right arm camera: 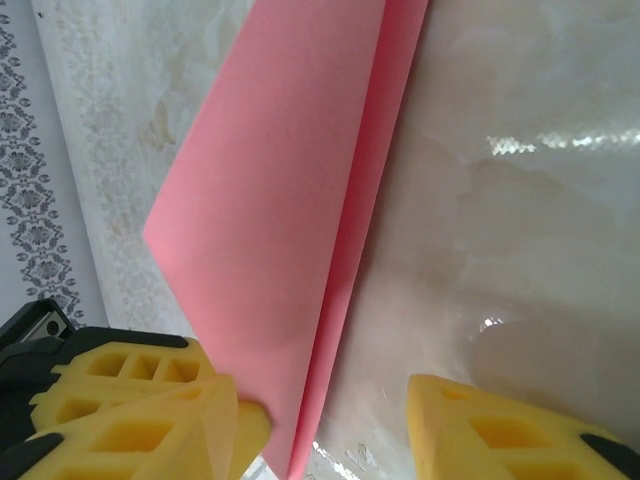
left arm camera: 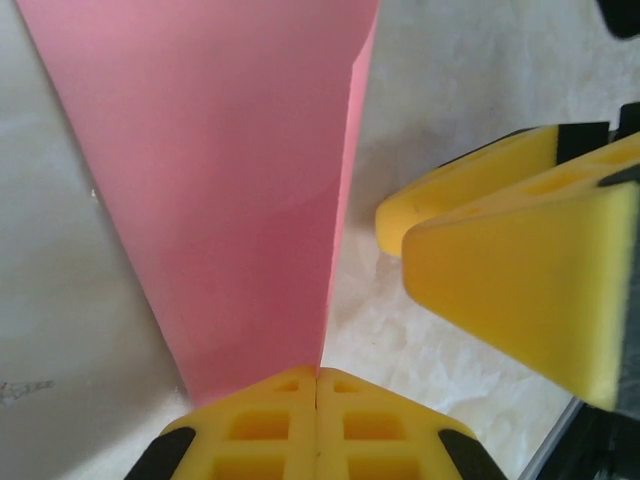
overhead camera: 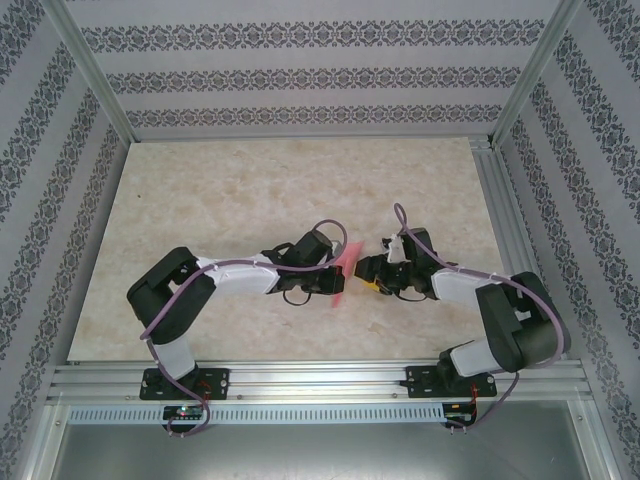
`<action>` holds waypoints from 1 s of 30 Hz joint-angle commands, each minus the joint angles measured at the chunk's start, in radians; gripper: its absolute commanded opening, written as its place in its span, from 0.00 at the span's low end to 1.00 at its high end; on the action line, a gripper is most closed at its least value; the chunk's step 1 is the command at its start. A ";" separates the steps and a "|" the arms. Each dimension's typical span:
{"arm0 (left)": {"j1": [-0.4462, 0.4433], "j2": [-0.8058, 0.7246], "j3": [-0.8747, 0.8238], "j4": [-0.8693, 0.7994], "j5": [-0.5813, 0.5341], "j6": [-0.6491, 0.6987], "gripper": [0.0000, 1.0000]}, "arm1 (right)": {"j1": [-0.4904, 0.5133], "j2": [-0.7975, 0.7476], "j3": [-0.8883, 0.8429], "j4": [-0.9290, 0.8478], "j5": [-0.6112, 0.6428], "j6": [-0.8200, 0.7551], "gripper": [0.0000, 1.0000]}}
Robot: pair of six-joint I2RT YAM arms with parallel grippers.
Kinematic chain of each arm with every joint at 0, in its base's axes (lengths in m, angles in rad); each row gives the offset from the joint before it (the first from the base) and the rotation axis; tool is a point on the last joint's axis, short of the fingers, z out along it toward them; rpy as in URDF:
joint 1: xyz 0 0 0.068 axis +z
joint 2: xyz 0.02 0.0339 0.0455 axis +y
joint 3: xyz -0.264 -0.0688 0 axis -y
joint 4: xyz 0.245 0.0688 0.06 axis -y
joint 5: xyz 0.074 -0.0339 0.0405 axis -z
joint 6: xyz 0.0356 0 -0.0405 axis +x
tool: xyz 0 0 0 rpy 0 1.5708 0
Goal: Fold a paper plane with a square sheet of paper (fold left side to right side)
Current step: Fold the wing for the fifth time at the center of the table.
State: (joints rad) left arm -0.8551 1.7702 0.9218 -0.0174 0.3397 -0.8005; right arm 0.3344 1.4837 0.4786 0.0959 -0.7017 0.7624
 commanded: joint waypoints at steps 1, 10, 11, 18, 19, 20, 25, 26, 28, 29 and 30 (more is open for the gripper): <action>0.020 -0.002 -0.038 0.142 0.033 -0.092 0.00 | 0.024 0.036 0.037 0.067 0.020 0.023 0.46; 0.033 0.008 -0.079 0.209 0.037 -0.146 0.00 | 0.046 0.105 0.063 0.100 0.043 0.047 0.39; 0.034 0.009 -0.079 0.211 0.036 -0.148 0.00 | 0.047 0.110 0.065 0.102 0.044 0.049 0.38; 0.037 0.025 -0.091 0.244 0.050 -0.172 0.00 | 0.050 0.145 0.086 0.112 0.056 0.057 0.35; 0.037 0.027 -0.092 0.246 0.051 -0.175 0.00 | 0.051 0.150 0.089 0.113 0.058 0.058 0.35; 0.037 0.029 -0.091 0.246 0.051 -0.175 0.00 | 0.052 0.154 0.090 0.113 0.059 0.058 0.34; 0.037 0.038 -0.098 0.259 0.053 -0.183 0.00 | 0.055 0.180 0.101 0.114 0.067 0.058 0.33; 0.037 0.040 -0.097 0.258 0.052 -0.182 0.00 | 0.057 0.184 0.103 0.112 0.068 0.055 0.33; 0.037 0.043 -0.097 0.256 0.052 -0.182 0.01 | 0.060 0.190 0.109 0.092 0.076 0.050 0.32; 0.037 0.043 -0.097 0.257 0.052 -0.183 0.02 | 0.061 0.193 0.112 0.084 0.079 0.048 0.32; 0.037 0.043 -0.098 0.258 0.053 -0.183 0.04 | 0.061 0.196 0.115 0.072 0.083 0.046 0.31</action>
State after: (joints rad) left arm -0.8249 1.7954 0.8326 0.1928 0.3756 -0.9657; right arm 0.3798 1.6470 0.5697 0.1703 -0.6670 0.8207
